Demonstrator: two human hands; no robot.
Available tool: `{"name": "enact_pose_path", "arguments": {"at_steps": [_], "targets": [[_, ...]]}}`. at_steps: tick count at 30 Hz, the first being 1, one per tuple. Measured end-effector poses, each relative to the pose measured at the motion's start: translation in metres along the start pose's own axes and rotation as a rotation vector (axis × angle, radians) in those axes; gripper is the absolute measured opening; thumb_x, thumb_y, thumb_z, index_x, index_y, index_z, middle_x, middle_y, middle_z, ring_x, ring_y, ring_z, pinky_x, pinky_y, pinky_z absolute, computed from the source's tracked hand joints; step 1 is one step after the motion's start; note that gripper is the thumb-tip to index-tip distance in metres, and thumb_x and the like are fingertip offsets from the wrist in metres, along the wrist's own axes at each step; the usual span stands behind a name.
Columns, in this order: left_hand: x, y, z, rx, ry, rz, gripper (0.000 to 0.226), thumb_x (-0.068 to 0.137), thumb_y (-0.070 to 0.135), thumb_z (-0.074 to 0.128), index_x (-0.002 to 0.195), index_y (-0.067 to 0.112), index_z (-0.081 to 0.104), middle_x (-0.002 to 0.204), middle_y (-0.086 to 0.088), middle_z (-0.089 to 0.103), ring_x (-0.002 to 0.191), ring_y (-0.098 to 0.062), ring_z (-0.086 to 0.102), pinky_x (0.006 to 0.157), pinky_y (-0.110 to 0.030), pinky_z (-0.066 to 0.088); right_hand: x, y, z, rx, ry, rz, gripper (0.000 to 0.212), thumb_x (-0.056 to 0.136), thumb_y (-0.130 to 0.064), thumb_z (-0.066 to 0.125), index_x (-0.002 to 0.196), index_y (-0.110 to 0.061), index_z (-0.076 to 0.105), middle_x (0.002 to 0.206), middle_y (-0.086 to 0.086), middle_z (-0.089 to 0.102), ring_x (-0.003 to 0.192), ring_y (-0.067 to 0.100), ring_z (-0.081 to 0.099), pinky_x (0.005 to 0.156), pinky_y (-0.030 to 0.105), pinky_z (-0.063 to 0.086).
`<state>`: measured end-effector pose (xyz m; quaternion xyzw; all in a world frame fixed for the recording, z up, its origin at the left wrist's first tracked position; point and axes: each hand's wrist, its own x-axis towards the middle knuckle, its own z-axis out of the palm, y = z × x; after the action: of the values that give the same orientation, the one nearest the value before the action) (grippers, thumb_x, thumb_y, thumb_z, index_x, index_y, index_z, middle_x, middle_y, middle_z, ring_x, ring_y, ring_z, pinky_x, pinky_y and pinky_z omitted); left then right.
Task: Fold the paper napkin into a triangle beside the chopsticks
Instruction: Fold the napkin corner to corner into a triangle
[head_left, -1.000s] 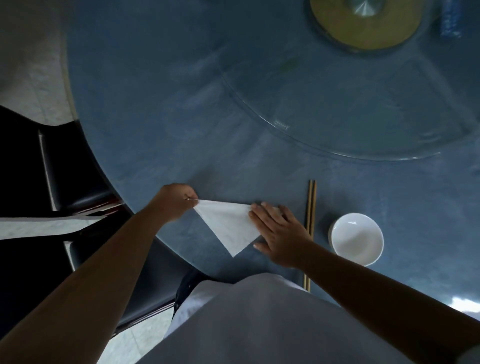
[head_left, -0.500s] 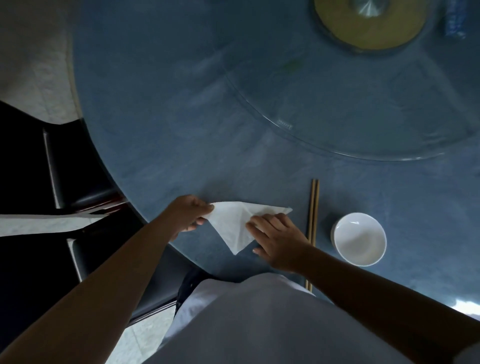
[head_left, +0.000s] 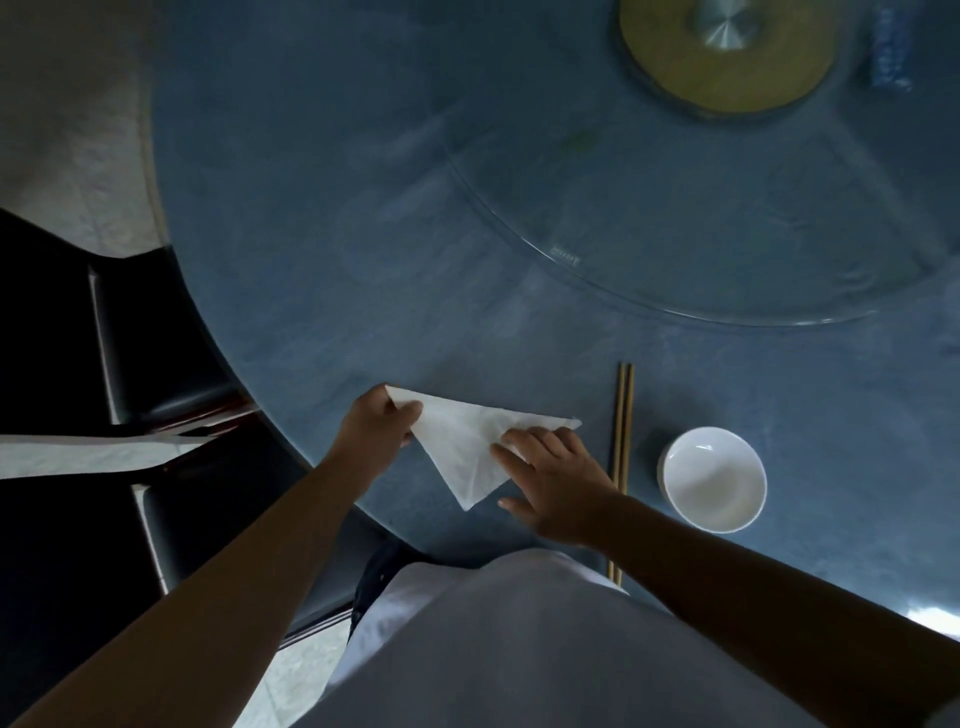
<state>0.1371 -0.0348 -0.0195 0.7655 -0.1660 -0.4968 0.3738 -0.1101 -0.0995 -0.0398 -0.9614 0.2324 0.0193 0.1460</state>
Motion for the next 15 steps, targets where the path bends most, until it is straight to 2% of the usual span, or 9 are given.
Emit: {"name": "enact_pose_path", "arguments": {"at_steps": [2, 4, 7, 9, 10, 12, 13, 15], "targets": [[-0.009, 0.012, 0.001, -0.024, -0.031, 0.095, 0.005, 0.081, 0.016, 0.062, 0.078, 0.018, 0.058, 0.077, -0.003, 0.063, 0.081, -0.024, 0.06, 0.07, -0.033, 0.051, 0.009, 0.0, -0.009, 0.088, 0.054, 0.141, 0.068, 0.075, -0.053, 0.058, 0.132, -0.018, 0.047, 0.134, 0.011, 0.051, 0.119, 0.034, 0.048, 0.095, 0.049, 0.039], [-0.019, 0.026, 0.002, -0.073, -0.131, 0.169, 0.007, 0.076, 0.016, 0.062, 0.077, 0.016, 0.055, 0.078, -0.01, 0.055, 0.078, -0.022, 0.053, 0.071, -0.035, 0.044, 0.024, 0.004, -0.019, 0.214, 0.065, 0.284, 0.075, 0.071, -0.049, 0.065, 0.136, -0.02, 0.041, 0.145, 0.01, 0.039, 0.132, 0.033, 0.032, 0.102, 0.049, 0.031], [-0.032, 0.05, 0.003, -0.126, -0.29, 0.222, 0.007, 0.072, 0.011, 0.058, 0.077, 0.011, 0.053, 0.091, -0.021, 0.055, 0.08, -0.025, 0.052, 0.069, -0.032, 0.041, 0.047, 0.016, -0.034, 0.447, -0.107, 0.324, 0.076, 0.07, -0.042, 0.074, 0.136, -0.025, 0.042, 0.151, 0.0, 0.032, 0.143, 0.024, 0.014, 0.11, 0.047, 0.017], [-0.038, 0.064, 0.003, -0.118, -0.346, 0.251, 0.008, 0.071, 0.008, 0.056, 0.078, 0.008, 0.052, 0.093, -0.024, 0.053, 0.077, -0.024, 0.051, 0.063, -0.028, 0.041, 0.057, 0.021, -0.042, 0.561, -0.258, 0.273, 0.065, 0.073, -0.037, 0.075, 0.132, -0.025, 0.049, 0.145, 0.0, 0.042, 0.14, 0.021, 0.024, 0.109, 0.041, 0.018], [-0.039, 0.07, 0.003, -0.115, -0.349, 0.269, 0.009, 0.071, 0.008, 0.055, 0.079, 0.008, 0.052, 0.093, -0.024, 0.051, 0.075, -0.024, 0.05, 0.061, -0.026, 0.04, 0.059, 0.022, -0.045, 0.611, -0.299, 0.27, 0.057, 0.074, -0.036, 0.074, 0.126, -0.023, 0.055, 0.136, 0.003, 0.052, 0.133, 0.021, 0.038, 0.104, 0.037, 0.028], [-0.036, 0.079, 0.0, -0.124, -0.306, 0.301, 0.009, 0.071, 0.009, 0.055, 0.08, 0.01, 0.053, 0.091, -0.024, 0.051, 0.076, -0.025, 0.05, 0.064, -0.029, 0.039, 0.06, 0.021, -0.049, 0.757, -0.337, 0.338, 0.043, 0.071, -0.039, 0.073, 0.111, -0.024, 0.065, 0.108, 0.003, 0.067, 0.102, 0.019, 0.062, 0.079, 0.028, 0.046], [-0.032, 0.082, -0.002, -0.146, -0.28, 0.306, 0.008, 0.072, 0.01, 0.055, 0.08, 0.011, 0.054, 0.088, -0.022, 0.054, 0.078, -0.025, 0.051, 0.066, -0.031, 0.038, 0.059, 0.017, -0.051, 0.842, -0.336, 0.385, 0.036, 0.069, -0.042, 0.07, 0.101, -0.027, 0.068, 0.095, 0.001, 0.068, 0.088, 0.016, 0.065, 0.067, 0.026, 0.047], [-0.022, 0.086, -0.003, -0.187, -0.218, 0.308, 0.006, 0.073, 0.012, 0.058, 0.075, 0.017, 0.06, 0.077, -0.012, 0.06, 0.074, -0.022, 0.055, 0.067, -0.031, 0.04, 0.054, 0.01, -0.051, 0.977, -0.291, 0.459, 0.017, 0.068, -0.041, 0.068, 0.082, -0.03, 0.067, 0.079, -0.002, 0.066, 0.07, 0.008, 0.06, 0.058, 0.024, 0.044]]}}
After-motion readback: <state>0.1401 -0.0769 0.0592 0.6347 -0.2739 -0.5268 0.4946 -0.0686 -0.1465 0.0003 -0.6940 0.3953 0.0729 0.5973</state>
